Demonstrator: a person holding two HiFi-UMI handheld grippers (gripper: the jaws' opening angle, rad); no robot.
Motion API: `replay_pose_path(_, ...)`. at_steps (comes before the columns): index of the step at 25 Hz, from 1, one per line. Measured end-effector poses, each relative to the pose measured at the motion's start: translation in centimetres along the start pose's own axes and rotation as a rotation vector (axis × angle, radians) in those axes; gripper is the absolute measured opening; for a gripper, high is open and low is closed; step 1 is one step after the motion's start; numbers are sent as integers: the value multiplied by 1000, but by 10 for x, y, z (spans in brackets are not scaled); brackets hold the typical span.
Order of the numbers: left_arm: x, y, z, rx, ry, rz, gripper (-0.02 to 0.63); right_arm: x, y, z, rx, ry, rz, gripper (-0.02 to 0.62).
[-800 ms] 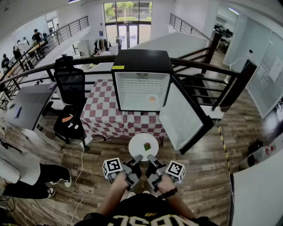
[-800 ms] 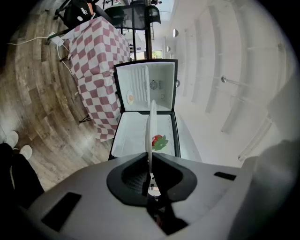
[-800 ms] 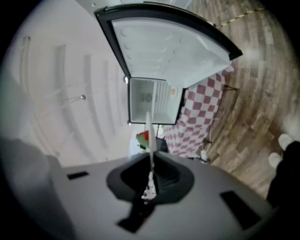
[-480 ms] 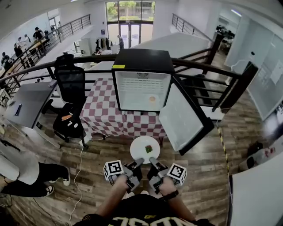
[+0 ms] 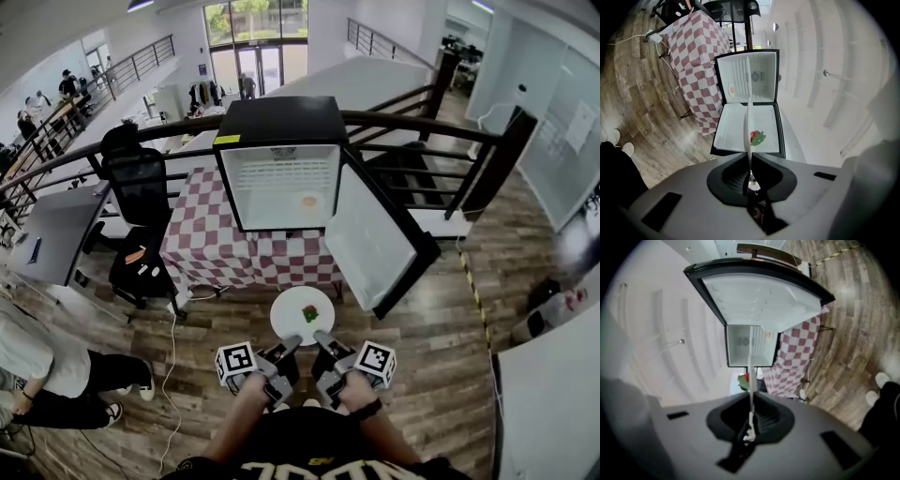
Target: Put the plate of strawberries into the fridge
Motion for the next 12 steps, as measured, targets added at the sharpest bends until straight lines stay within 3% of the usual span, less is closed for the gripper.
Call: replay_pose_path(12,9,2,-31,-81,2,21,44,-11,22,-10,45,30,26,34)
Point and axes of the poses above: the fingertips, and each gripper's own axes: y backward along the fingers, x to its left, z out of its top, the point moved 3 cm from there along y, backward along the fingers, and after that the axes turned 12 degrees about x, right-handed, at the moved point
